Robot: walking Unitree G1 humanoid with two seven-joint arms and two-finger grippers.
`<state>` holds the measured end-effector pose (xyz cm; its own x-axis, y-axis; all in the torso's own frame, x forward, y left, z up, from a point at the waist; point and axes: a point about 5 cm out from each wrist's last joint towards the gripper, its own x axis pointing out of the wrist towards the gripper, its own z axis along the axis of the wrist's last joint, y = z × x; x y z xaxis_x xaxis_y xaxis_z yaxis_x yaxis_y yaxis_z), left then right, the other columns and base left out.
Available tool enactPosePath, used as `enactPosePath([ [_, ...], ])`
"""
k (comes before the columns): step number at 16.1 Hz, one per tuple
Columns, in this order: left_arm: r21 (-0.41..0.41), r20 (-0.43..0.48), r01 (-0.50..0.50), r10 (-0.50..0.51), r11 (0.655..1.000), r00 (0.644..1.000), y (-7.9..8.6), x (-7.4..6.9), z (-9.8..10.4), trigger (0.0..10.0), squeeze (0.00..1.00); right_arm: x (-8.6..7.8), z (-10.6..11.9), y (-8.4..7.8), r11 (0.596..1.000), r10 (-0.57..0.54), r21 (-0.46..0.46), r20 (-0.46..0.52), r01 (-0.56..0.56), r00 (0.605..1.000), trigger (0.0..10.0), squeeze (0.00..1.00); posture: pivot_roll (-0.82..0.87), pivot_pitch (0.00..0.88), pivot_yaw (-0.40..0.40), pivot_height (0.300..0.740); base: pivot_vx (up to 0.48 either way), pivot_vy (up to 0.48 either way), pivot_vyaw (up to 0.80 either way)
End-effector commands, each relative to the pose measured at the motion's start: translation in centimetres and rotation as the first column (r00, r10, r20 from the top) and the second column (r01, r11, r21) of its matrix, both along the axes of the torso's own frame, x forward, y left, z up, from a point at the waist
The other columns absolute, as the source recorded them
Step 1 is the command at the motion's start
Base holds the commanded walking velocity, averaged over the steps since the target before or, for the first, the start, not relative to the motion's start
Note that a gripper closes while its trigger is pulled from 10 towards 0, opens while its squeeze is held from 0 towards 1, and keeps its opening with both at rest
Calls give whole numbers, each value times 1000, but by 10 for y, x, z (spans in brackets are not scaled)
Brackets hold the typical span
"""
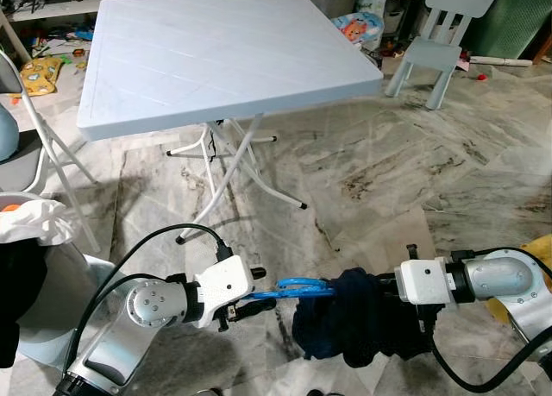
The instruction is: Hang hanger
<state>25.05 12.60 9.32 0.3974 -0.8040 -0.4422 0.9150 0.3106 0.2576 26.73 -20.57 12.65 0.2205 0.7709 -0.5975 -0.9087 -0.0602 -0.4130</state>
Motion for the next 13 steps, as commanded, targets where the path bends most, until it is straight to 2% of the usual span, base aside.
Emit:
enactPosePath([
  [1, 13, -22, 11, -11, 1000, 1000, 3, -1, -2, 3294, 0, 3, 8, -4, 1000, 0, -14, 36, 0, 999, 10000, 0, 3, 142, -43, 740, 0, 0, 0],
  [3, 25, -39, 19, -18, 1000, 999, 5, -3, -6, 235, 0, 3, 8, -4, 1000, 2, -13, 37, -2, 999, 10000, 0, -1, 142, -43, 740, 0, 0, 0],
  [7, 28, -39, 16, -15, 999, 999, 2, -3, -11, 196, 0, 1, 12, -4, 1000, 16, 3, 31, -16, 999, 10000, 0, -8, 144, -40, 740, 0, 0, 0],
  [8, 35, -37, 22, -21, 999, 999, 1, -3, -14, 1098, 0, -3, 13, -4, 1000, 29, 6, 10, -29, 1000, 10000, 0, -9, 145, -40, 740, 0, 0, 0],
  [11, 27, -38, 26, -25, 999, 999, -1, -4, -15, 784, 0, -6, 17, -6, 999, 39, 11, -20, -38, 999, 10000, 0, -13, 146, -41, 740, 0, 0, 0],
  [12, 25, -37, 27, -26, 999, 999, -2, -4, -15, 0, 0, -5, 17, -7, 999, 37, 9, -18, -36, 999, 10000, 0, -13, 145, -42, 740, 0, 0, 0],
  [13, 17, -35, 29, -29, 999, 999, -5, -4, -15, 0, 0, -5, 16, -8, 999, 34, 6, -20, -34, 999, 10000, 0, -13, 145, -42, 740, 0, 0, 0],
])
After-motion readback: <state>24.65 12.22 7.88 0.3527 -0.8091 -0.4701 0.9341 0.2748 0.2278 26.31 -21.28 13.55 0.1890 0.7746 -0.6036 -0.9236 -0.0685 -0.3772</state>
